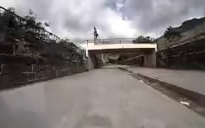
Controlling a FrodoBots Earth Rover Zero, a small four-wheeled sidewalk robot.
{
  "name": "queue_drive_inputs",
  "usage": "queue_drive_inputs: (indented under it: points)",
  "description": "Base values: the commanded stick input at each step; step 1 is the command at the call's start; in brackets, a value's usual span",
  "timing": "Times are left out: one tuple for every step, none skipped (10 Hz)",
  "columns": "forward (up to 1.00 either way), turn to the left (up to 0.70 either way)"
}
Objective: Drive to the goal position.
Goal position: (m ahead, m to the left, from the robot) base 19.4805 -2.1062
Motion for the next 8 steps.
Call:
queue_drive_inputs:
  points:
    - [1.00, 0.00]
    - [1.00, 0.00]
    - [1.00, 0.00]
    - [1.00, 0.00]
    - [1.00, 0.00]
    - [1.00, 0.00]
    - [1.00, 0.00]
    - [1.00, 0.00]
